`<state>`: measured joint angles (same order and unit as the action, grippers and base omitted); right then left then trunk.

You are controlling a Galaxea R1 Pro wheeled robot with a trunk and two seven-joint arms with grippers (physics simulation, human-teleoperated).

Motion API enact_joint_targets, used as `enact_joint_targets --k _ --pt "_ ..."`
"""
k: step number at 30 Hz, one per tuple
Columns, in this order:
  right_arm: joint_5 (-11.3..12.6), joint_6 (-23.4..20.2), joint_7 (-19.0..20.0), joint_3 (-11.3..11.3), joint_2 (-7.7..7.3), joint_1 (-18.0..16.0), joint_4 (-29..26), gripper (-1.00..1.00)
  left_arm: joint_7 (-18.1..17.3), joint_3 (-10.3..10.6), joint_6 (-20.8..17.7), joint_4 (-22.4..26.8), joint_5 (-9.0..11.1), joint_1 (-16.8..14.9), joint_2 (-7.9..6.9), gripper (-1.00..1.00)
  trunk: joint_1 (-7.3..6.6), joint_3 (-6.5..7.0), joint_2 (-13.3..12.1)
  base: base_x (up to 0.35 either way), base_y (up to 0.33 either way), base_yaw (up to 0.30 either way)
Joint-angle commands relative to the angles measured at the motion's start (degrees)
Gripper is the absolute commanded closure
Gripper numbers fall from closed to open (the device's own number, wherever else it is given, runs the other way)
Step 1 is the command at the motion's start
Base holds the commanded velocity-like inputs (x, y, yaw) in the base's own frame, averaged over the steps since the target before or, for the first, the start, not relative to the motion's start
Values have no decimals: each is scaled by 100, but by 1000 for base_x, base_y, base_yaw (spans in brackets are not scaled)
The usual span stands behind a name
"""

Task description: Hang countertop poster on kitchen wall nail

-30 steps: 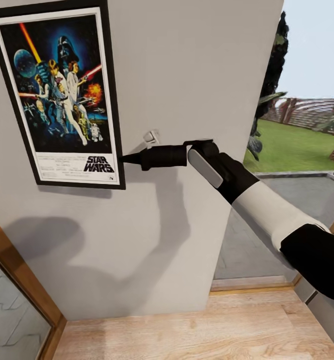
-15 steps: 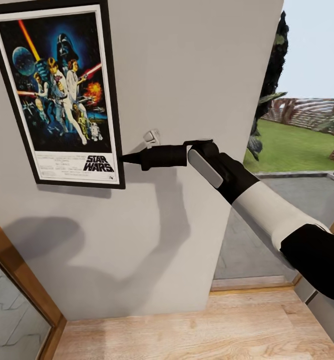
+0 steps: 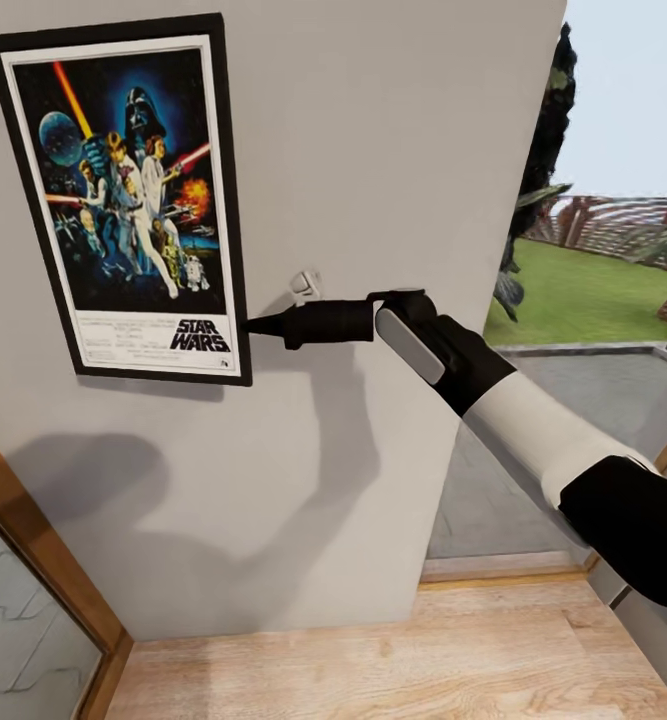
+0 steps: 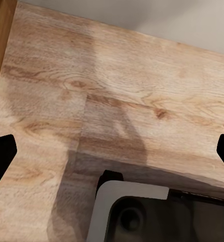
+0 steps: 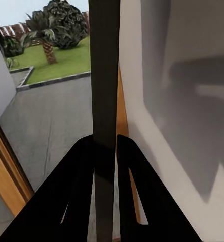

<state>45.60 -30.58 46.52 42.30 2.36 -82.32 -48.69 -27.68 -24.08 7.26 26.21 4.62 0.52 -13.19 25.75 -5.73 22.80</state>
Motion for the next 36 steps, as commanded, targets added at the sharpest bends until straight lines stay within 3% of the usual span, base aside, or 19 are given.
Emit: enact_joint_targets --k 1,18,23,26,32,36 --pt "70 -53 6 6 1 0 8 100 -36 -9 -14 4 48 1 0 -100 4 -11 12 0 0 0" --pt "66 405 287 0 -16 84 42 100 -27 -9 -14 -1 48 1 0 -100 4 -11 12 0 0 0" --pt "-30 592 442 84 146 -78 202 100 -188 -175 -177 161 213 19 -163 -100 4 -11 12 0 0 0" --pt "-30 698 542 84 229 -175 297 100 -285 -273 -273 257 311 19 -180 -100 4 -11 12 0 0 0" --pt "-30 918 740 84 229 -368 489 100 -477 -461 -389 451 509 19 -180 -100 4 -11 12 0 0 0" --pt "-30 1066 871 84 229 -497 617 100 -605 -461 -389 580 527 19 -180 -100 4 -11 12 0 0 0"
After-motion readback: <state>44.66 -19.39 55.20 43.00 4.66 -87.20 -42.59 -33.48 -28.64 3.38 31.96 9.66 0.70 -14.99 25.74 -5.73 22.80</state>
